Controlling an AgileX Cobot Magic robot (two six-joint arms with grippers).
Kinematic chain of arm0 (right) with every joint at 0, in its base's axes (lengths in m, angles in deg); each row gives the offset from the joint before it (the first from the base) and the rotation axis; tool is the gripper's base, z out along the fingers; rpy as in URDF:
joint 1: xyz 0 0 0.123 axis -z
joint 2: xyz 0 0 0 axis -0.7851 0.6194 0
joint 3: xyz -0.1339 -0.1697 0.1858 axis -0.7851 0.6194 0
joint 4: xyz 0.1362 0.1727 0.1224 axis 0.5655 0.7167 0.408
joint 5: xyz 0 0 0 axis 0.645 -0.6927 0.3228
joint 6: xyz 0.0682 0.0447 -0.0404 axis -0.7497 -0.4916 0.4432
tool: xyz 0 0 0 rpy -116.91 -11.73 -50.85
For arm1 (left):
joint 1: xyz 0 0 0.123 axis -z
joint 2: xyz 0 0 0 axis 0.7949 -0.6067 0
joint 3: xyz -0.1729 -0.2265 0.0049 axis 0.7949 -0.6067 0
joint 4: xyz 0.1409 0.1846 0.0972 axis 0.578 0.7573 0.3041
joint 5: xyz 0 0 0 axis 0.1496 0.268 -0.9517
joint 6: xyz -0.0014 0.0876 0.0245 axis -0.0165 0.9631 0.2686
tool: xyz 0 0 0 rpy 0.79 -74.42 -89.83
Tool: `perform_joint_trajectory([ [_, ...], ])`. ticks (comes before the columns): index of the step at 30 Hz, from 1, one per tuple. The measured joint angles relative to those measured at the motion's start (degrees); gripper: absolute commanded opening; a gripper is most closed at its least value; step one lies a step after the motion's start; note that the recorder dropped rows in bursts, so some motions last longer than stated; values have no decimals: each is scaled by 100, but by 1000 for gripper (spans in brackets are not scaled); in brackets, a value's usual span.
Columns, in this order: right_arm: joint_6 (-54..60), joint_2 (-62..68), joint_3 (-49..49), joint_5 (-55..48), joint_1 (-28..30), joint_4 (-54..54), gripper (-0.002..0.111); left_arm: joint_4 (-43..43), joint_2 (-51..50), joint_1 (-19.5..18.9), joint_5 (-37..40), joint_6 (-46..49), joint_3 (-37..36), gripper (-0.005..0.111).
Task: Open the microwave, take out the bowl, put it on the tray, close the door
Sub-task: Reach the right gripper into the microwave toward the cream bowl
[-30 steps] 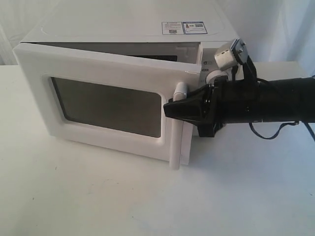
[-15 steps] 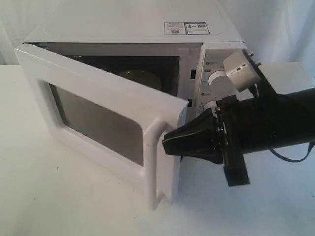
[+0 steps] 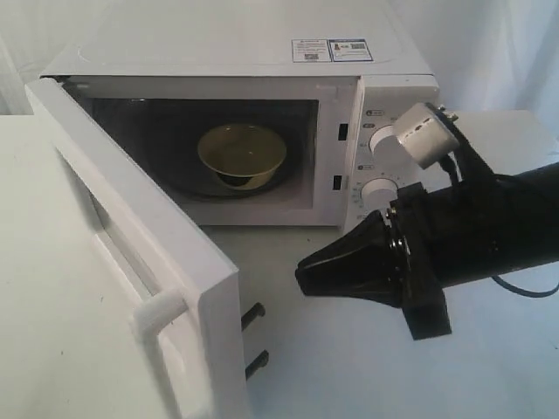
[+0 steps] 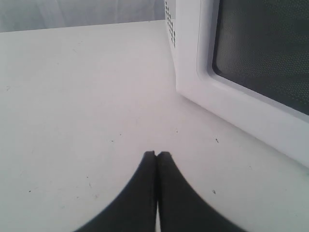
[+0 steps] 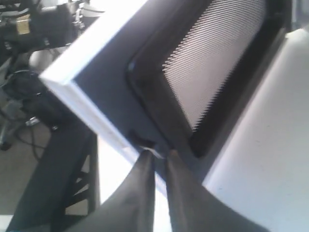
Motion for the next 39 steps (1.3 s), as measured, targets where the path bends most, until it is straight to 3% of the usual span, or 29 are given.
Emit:
perform_joint_trajectory([
  [9,361,251,0,284,-15,1004,9,0,0,0,0,0,0,0],
  [12,668,370,0,413,-158,1084,19,30,0,0,0,0,0,0],
  [16,805,400,-12,1066,-717,1106,36,0,0,0,0,0,0,0],
  [23,838,409,-212,2362,-2001,1415,36,0,0,0,0,0,0,0],
  [28,849,423,-354,2599,-2615,1582,36,0,0,0,0,0,0,0],
  [39,961,423,-440,2902,-3507,1726,36,0,0,0,0,0,0,0],
])
